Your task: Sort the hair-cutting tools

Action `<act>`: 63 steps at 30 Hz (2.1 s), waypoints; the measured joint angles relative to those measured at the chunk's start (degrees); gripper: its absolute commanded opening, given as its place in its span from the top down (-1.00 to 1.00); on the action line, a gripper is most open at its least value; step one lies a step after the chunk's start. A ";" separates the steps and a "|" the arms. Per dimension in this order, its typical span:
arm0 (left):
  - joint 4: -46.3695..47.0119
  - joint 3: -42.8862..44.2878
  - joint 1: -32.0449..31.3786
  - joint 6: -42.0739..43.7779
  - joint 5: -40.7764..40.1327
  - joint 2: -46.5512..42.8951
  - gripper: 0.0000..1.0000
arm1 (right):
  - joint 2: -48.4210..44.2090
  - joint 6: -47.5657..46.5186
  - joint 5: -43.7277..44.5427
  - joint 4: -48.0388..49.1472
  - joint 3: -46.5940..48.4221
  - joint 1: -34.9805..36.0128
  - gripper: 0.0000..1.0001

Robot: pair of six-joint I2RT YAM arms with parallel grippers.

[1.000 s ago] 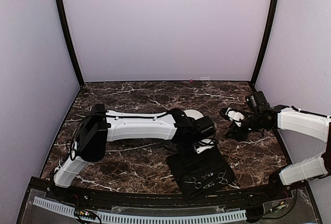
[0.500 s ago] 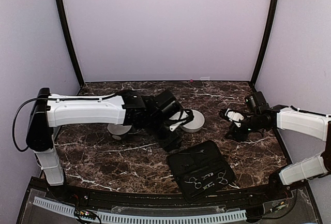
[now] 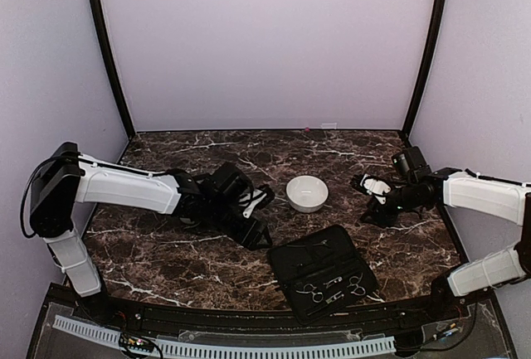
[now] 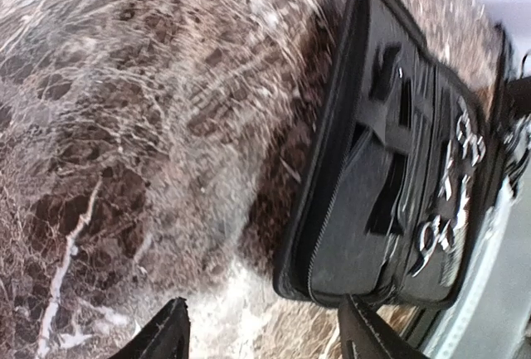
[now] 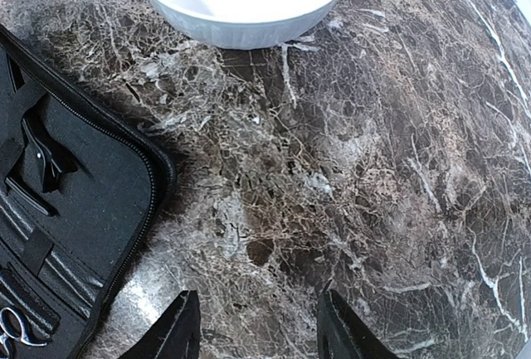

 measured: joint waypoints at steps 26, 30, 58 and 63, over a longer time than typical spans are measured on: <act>4.33 6.12 1.97 2.93 11.43 9.88 0.16 | 0.07 -0.63 0.04 -0.20 0.00 0.00 0.04; 2.67 8.37 1.64 4.37 13.53 12.39 0.18 | 0.35 -0.66 0.04 -0.22 0.00 0.00 0.04; -7.50 16.72 -2.08 19.69 -0.22 8.07 0.86 | 0.46 -0.83 0.37 -0.26 0.00 0.02 0.04; -7.52 16.72 -7.28 25.55 -7.91 6.62 0.67 | 0.50 -0.83 1.09 -0.22 0.00 0.00 0.04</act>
